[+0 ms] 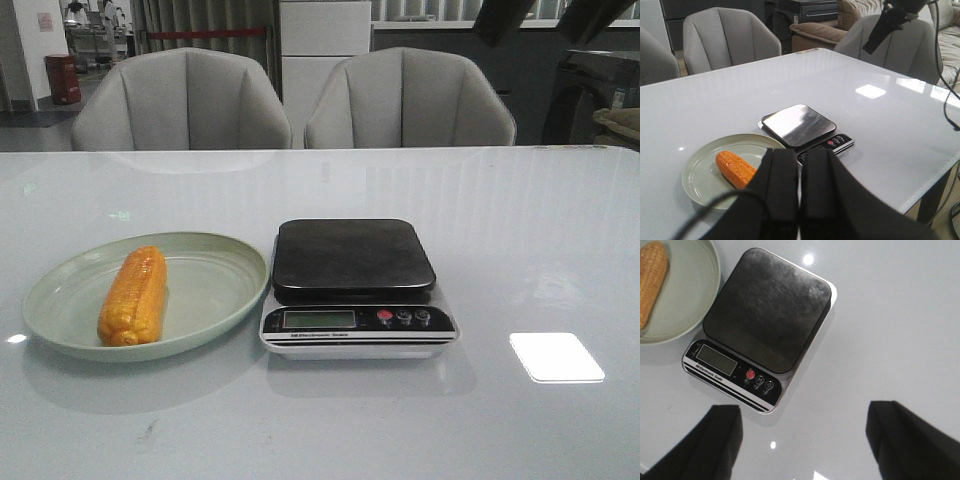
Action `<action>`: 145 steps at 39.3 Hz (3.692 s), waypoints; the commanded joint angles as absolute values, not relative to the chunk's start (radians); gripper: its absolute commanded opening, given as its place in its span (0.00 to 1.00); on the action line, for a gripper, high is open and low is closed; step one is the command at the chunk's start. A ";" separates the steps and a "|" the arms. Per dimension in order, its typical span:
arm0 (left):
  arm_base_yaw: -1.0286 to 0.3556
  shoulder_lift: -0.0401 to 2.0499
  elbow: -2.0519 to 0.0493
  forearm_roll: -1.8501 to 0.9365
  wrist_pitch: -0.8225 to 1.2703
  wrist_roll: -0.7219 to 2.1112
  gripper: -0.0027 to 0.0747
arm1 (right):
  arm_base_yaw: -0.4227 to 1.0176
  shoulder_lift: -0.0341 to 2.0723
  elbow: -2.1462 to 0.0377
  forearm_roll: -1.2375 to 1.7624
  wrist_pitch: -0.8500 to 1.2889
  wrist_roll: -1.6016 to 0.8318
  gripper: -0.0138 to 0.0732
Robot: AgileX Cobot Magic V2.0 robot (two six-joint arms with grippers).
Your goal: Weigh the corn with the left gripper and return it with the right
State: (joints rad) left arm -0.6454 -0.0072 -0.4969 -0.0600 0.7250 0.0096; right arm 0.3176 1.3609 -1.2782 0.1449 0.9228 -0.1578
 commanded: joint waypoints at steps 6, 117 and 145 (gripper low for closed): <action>-0.650 -0.005 -0.519 -0.065 0.646 0.010 0.18 | 0.313 1.085 -1.053 0.169 0.663 -0.174 0.86; -0.012 -0.029 0.014 -0.036 -0.114 0.010 0.18 | 0.316 0.145 -0.213 0.168 0.087 -0.177 0.34; -0.012 -0.027 0.037 -0.036 -0.161 0.010 0.18 | 0.316 0.145 -0.213 0.168 0.088 -0.177 0.34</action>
State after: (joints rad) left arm -0.0139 -0.0072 0.0060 -0.0368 -0.0783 0.0096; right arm 0.3176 0.1330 -0.1875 0.1666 0.1610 -0.1697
